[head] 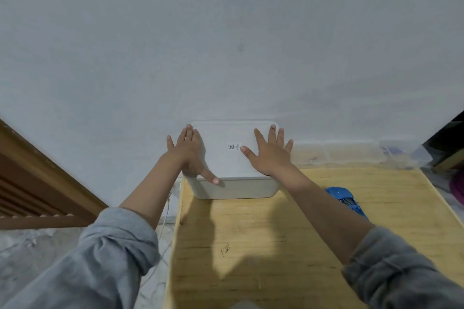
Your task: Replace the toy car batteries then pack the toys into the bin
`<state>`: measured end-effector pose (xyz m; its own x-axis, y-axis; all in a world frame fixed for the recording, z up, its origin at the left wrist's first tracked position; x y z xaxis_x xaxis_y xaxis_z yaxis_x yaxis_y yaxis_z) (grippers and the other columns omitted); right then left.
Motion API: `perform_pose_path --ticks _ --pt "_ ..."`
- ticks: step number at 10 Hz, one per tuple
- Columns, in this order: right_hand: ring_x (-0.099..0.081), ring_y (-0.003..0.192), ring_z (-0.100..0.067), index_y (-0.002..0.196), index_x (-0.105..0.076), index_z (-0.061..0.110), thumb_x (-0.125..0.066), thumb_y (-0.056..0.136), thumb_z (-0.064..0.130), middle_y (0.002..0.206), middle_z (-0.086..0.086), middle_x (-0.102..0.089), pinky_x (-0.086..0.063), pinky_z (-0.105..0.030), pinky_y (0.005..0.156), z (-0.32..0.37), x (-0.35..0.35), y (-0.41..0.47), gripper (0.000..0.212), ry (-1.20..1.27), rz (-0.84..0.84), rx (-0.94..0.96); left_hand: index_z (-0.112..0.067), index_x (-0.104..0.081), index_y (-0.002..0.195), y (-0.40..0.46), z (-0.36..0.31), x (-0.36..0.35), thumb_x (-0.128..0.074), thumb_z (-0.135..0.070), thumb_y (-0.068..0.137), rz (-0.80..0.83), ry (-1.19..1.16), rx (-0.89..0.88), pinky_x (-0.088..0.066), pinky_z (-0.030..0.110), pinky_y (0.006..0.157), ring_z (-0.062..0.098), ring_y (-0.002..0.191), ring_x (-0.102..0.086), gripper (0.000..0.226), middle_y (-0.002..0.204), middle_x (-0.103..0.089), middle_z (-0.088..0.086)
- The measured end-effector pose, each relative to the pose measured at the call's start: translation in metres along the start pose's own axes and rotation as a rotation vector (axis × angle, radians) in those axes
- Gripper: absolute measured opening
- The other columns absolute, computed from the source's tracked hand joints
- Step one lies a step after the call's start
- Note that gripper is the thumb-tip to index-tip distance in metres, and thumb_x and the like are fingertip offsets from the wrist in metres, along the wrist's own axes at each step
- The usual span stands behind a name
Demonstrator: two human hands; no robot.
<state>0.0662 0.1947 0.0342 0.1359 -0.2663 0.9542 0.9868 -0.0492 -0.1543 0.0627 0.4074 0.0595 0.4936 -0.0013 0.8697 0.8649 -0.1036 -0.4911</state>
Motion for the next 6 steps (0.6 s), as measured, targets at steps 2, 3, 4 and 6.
perform_pose_path --ticks 2,3,4,6 --pt "0.016 0.144 -0.036 0.147 -0.015 0.031 -0.024 0.080 0.079 0.158 -0.015 0.006 0.006 -0.060 0.111 0.003 0.002 0.008 0.083 -0.022 -0.090 0.004 0.002 0.010 0.148 0.006 0.000 0.007 -0.071 -0.082 0.031 -0.045 0.051 -0.032 0.013 0.059 0.112 0.027 0.145 0.016 0.165 0.158 0.013 0.015" --pt "0.013 0.144 -0.036 0.146 -0.019 0.030 -0.025 0.080 0.079 0.158 -0.015 0.003 0.005 -0.060 0.111 0.003 0.003 0.007 0.083 0.004 -0.134 0.003 0.001 0.012 0.148 0.006 0.001 0.006 -0.070 -0.082 0.032 -0.040 0.033 -0.037 0.014 0.056 0.113 0.028 0.145 0.018 0.164 0.157 0.015 0.015" --pt "0.009 0.145 -0.035 0.145 -0.024 0.029 -0.031 0.079 0.079 0.158 -0.014 -0.002 0.003 -0.060 0.111 0.000 0.003 0.009 0.083 0.026 -0.149 0.002 -0.001 0.015 0.147 0.003 0.002 0.002 -0.069 -0.083 0.034 -0.033 0.033 -0.029 0.015 0.055 0.113 0.026 0.144 0.021 0.163 0.157 0.020 0.013" --pt "-0.047 0.125 -0.014 0.122 -0.056 0.018 -0.062 0.086 0.041 0.133 -0.005 -0.050 -0.036 -0.040 0.110 -0.032 0.090 -0.030 0.044 0.998 -0.728 -0.078 -0.009 0.008 0.150 -0.005 0.013 0.003 -0.057 -0.090 0.041 -0.293 -0.330 -0.162 0.011 0.056 0.111 0.017 0.146 0.010 0.151 0.159 0.009 0.000"
Point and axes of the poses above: each hand's wrist, its own y-axis towards the middle knuckle, its own x-axis out of the back of the hand, z = x × y, the point moved 8 cm from there along y, towards the middle knuckle
